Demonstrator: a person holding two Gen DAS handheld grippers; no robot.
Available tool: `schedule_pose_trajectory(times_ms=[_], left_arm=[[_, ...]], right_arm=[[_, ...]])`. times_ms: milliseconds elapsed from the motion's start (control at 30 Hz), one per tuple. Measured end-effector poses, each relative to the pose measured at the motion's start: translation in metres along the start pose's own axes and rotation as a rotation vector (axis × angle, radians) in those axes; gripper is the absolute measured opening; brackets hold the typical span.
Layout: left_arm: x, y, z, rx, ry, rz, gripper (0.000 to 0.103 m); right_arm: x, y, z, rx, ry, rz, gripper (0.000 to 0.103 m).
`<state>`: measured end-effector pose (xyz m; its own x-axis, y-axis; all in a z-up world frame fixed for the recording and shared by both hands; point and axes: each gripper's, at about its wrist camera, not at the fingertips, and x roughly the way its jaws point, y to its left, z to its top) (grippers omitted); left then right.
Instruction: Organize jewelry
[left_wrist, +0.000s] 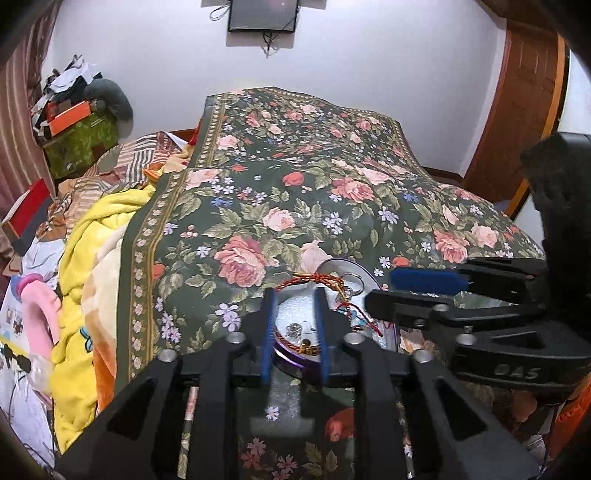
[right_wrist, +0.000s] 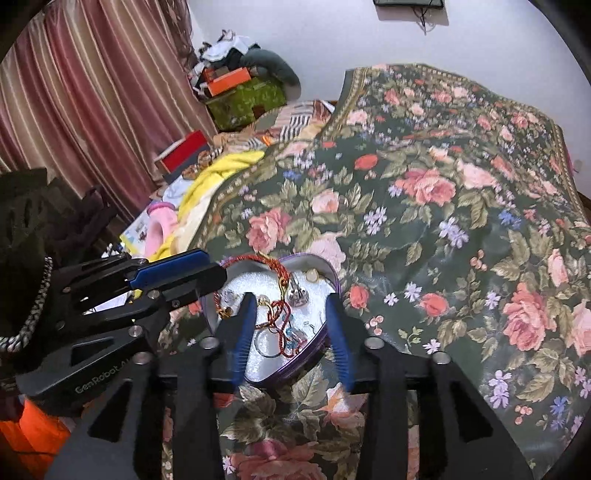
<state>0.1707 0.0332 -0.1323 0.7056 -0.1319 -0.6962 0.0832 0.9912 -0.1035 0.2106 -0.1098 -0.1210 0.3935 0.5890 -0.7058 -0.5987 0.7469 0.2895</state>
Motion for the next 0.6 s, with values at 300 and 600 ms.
schedule_pose_trajectory(times_ms=[300,600], left_arm=[[-0.053,0.009,0.012,-0.057,-0.117,0.024,0.034],[-0.142,-0.016,0.015,-0.027,-0.353,0.077,0.034]], right_arm=[[-0.058,0.020,0.009,-0.063,-0.167,-0.094,0.037],[-0.144,0.051,0.005,-0.061,-0.412,-0.141,0.037]])
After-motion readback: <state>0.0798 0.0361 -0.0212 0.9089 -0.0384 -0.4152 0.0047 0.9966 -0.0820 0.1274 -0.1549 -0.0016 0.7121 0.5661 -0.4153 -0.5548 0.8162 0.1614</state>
